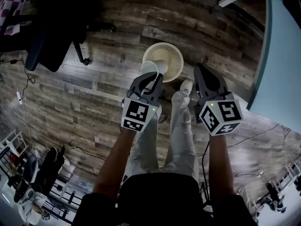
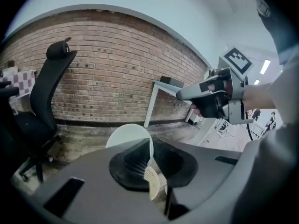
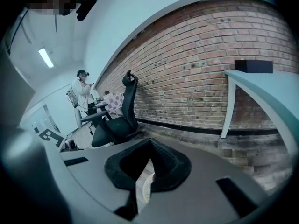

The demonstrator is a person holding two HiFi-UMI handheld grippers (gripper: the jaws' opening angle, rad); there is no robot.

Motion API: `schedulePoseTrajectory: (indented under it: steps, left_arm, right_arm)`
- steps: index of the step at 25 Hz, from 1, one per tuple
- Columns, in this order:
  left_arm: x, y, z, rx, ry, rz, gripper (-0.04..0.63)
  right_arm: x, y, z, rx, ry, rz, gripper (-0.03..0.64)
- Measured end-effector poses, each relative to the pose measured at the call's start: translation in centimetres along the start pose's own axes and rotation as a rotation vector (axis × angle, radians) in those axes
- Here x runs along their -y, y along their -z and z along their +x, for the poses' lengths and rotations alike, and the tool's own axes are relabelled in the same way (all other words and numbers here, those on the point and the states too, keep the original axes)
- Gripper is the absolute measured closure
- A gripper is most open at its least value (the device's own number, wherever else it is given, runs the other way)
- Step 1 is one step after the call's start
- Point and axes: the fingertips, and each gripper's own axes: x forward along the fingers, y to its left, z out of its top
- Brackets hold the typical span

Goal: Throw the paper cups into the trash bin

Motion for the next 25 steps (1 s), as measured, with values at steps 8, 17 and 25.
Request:
schedulePoseTrajectory:
  steps: [8,17,25]
  left_arm:
    - [-0.5,8.3,5.3,-0.079,0.023,-0.014,0.566]
    - [-2.8,16.9,11.7,-0.192,0.003,-0.019,0.566]
    - [-4.6,21.7,16.2,-0.241,-0.012,-0.027,0.566]
  right_arm:
    - [3.1,6.7,3.8,-0.021,0.033,0.037,0.612]
    - [6.8,14.4,8.0,-0.078,0.055,0.046,0.612]
    - [8.1,19.0,10.5,-0.125,0.070,0.078,0.613]
